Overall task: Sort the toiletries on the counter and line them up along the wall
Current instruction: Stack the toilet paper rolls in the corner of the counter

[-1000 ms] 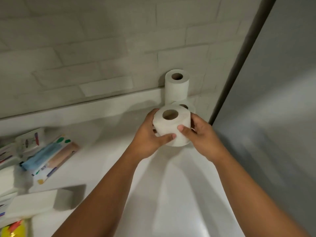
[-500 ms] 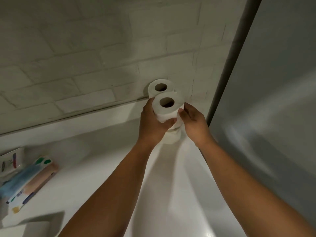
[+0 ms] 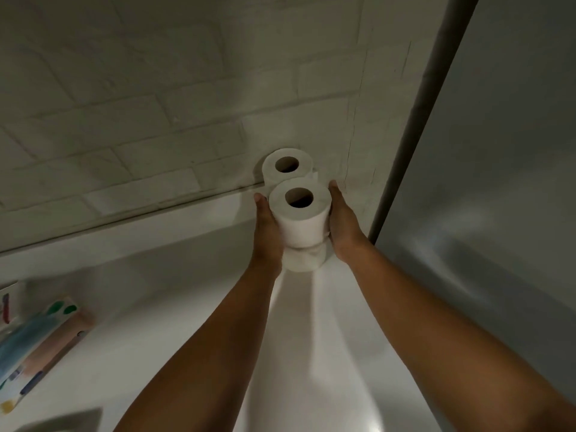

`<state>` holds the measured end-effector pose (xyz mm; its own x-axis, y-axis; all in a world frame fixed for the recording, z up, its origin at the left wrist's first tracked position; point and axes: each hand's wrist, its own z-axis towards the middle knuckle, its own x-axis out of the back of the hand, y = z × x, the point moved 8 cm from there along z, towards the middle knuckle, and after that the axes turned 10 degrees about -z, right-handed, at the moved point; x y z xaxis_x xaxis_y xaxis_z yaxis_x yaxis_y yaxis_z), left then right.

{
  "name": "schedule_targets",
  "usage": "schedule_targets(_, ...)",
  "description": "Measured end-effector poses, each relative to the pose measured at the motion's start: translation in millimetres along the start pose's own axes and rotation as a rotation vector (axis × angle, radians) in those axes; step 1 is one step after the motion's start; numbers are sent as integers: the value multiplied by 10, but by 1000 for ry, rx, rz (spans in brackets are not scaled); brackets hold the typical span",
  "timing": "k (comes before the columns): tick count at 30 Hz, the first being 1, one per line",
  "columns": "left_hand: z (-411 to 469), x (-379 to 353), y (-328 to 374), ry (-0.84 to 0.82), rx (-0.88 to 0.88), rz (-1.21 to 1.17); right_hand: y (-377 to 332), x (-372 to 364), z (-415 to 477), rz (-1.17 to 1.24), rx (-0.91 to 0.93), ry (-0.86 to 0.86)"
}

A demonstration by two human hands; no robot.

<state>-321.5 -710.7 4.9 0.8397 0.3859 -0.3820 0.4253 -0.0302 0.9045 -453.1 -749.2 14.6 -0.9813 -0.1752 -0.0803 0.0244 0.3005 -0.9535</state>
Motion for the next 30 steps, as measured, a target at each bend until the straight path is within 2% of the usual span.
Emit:
schedule_targets(7, 72, -88, -132, 14, 67, -69, 39, -111, 86, 147, 0, -34)
schedule_targets(11, 78, -71, -112, -6, 74, -44, 17, -96, 65, 100, 26, -45)
schedule_targets(14, 31, -53, -32, -20, 44, -5, -66, -30, 3, 13, 58, 19)
schedule_targets(18, -172, 103, 152, 60, 15, 86, -266, 74, -157, -187, 221, 110)
schedule_targets(22, -469, 349, 472, 89, -123, 382, -439, 66, -466, -455, 416, 152)
schedule_targets(25, -735, 564, 690, 103, -227, 490, -669, -40, -841, -667, 657, 250)
schedule_targets(27, -944, 797, 833, 116, -301, 565, -739, -250, -1137, -667, 791, 253)
schedule_targets(30, -1267, 1165, 943, 109, -332, 631, -636, -661, -1456, -614, 848, 125)
